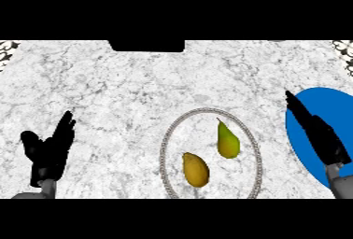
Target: Pick the lemon from the placemat and place it in the plate
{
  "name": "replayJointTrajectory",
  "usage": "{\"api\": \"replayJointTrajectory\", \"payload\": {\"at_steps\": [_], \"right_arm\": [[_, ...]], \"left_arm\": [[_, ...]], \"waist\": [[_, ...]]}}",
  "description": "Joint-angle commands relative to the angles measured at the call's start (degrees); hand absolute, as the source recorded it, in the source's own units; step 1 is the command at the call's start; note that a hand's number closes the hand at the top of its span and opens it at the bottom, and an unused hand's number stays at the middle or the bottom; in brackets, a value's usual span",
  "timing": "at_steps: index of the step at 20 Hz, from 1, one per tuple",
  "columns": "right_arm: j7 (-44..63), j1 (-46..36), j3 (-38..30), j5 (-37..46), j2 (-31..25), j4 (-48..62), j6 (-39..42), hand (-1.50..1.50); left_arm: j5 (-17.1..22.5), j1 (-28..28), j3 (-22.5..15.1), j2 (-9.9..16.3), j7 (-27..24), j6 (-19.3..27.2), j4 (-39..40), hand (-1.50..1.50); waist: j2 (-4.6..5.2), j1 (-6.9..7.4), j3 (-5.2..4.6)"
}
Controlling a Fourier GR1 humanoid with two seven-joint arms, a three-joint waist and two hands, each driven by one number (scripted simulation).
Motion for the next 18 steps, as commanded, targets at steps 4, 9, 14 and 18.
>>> {"api": "replayJointTrajectory", "payload": {"at_steps": [4,9,14,18], "right_arm": [[-3.5,-15.0,0.0,-7.3,6.8,-5.2,8.1,1.50],[-7.0,-21.2,-0.9,6.8,9.7,1.5,-6.7,1.50],[-25.2,-14.3,-3.1,0.7,16.0,6.5,-1.7,-1.50],[-21.3,-16.3,-3.7,2.4,13.1,2.8,3.5,-1.50]], "left_arm": [[-1.0,0.3,-4.8,-2.6,1.7,-2.2,0.4,0.00],[0.2,-2.2,-8.3,-5.0,3.1,-6.1,-0.7,0.00],[-2.0,1.0,-9.4,-7.2,2.7,-3.2,-2.0,0.00],[-0.5,2.0,-6.3,-5.9,2.8,-6.5,-3.2,0.00]], "waist": [[-1.83,1.72,1.06],[-1.60,1.11,1.05],[-1.92,0.16,1.12],[-2.14,-0.35,1.02]]}}
